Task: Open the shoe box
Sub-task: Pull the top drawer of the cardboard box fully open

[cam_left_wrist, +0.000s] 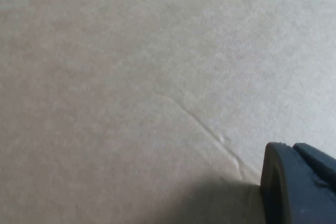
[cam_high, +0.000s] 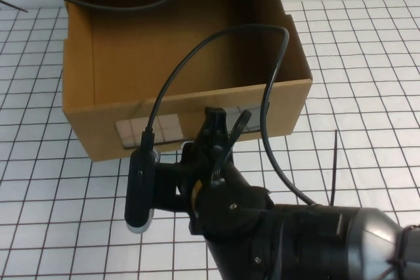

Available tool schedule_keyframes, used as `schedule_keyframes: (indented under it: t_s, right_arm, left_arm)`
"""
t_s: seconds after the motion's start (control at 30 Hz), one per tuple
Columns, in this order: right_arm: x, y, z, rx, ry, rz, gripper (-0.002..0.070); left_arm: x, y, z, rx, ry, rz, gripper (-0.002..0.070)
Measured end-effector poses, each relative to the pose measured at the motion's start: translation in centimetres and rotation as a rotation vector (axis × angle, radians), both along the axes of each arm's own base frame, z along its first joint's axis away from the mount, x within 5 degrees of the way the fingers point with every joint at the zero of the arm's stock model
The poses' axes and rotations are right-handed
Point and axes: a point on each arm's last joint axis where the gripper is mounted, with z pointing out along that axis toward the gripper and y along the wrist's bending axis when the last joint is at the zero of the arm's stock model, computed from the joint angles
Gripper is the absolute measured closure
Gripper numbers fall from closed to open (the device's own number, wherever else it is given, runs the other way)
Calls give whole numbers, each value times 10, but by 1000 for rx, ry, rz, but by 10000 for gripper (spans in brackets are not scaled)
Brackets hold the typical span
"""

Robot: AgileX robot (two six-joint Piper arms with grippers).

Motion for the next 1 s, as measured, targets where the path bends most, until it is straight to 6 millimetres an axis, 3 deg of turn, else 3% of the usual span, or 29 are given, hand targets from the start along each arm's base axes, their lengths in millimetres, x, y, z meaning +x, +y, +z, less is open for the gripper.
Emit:
schedule_keyframes:
  t_s: [0.17,0.33,0.5,0.6,0.77,0.87,1.0]
  right_arm:
    - [-18,0,13,52,37,-8,596]
    - [-43,-5,32,111,73,-19,586]
    - [-51,-16,52,135,44,-58,585]
    - [-49,-27,70,195,-6,-106,608]
    - [-34,-53,116,373,-54,-192,676]
    - [-15,-77,143,474,-51,-289,685]
    - [13,-124,174,585,-12,-458,687]
  left_arm:
    - [-4,1,9,21,-15,-15,677]
    - [-13,3,28,35,-46,-32,677]
    - [-21,4,50,15,-104,-24,677]
    - [-27,5,60,9,-139,-23,677]
    - [-49,10,86,34,-198,2,677]
    - [-74,15,111,76,-265,31,677]
    - [-108,26,133,126,-312,67,677]
